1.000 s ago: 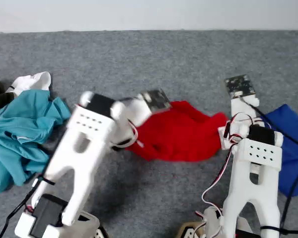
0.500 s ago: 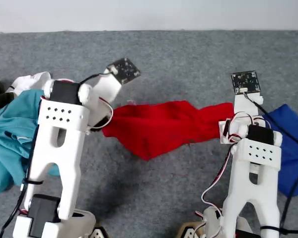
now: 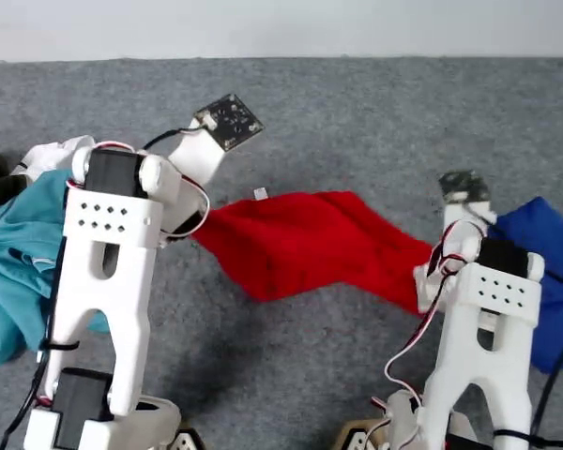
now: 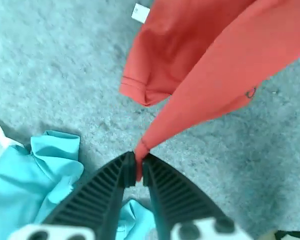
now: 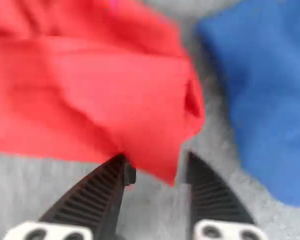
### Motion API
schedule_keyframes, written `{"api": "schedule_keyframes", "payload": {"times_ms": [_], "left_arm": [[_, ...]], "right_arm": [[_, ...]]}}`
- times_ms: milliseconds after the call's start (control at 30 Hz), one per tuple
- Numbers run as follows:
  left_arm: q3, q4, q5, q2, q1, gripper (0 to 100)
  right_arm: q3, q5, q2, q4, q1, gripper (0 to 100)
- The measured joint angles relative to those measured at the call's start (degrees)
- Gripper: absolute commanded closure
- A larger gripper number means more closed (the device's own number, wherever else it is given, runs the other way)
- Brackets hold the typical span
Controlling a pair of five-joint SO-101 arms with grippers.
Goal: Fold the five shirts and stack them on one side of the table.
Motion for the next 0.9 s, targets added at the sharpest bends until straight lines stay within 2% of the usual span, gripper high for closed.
{"api": "schedule_keyframes", "payload": {"times_ms": [133, 300, 467, 600, 700, 833, 900], "left_arm": [[1.85, 0.00, 0.00, 0.00, 0.00, 99], [6.51, -1.58, 0.00, 0.00, 0.00, 99], [14.15, -6.15, 0.35, 0.00, 0.00, 99], [18.81, -8.09, 0.35, 0.00, -0.09, 99], [21.45, -9.41, 0.35, 0.00, -0.09, 99], [22.15, -9.85, 0.35, 0.00, -0.09, 99], [22.15, -9.93, 0.35, 0.00, -0.09, 99]], "right_arm": [[0.00, 7.56, -0.09, 6.42, 0.62, 77.9], [-2.64, 8.26, -0.09, 7.56, 0.62, 77.9], [-14.59, 1.67, -0.09, 7.56, 0.62, 78.8], [-21.45, -3.52, -0.18, 7.56, -0.18, 89.6], [-17.32, -1.49, -0.18, 6.51, -4.66, 92.8], [-5.36, 2.11, -0.18, -0.26, -12.31, 85.0], [0.09, 2.37, -0.18, -4.66, -13.89, 81.6]]}}
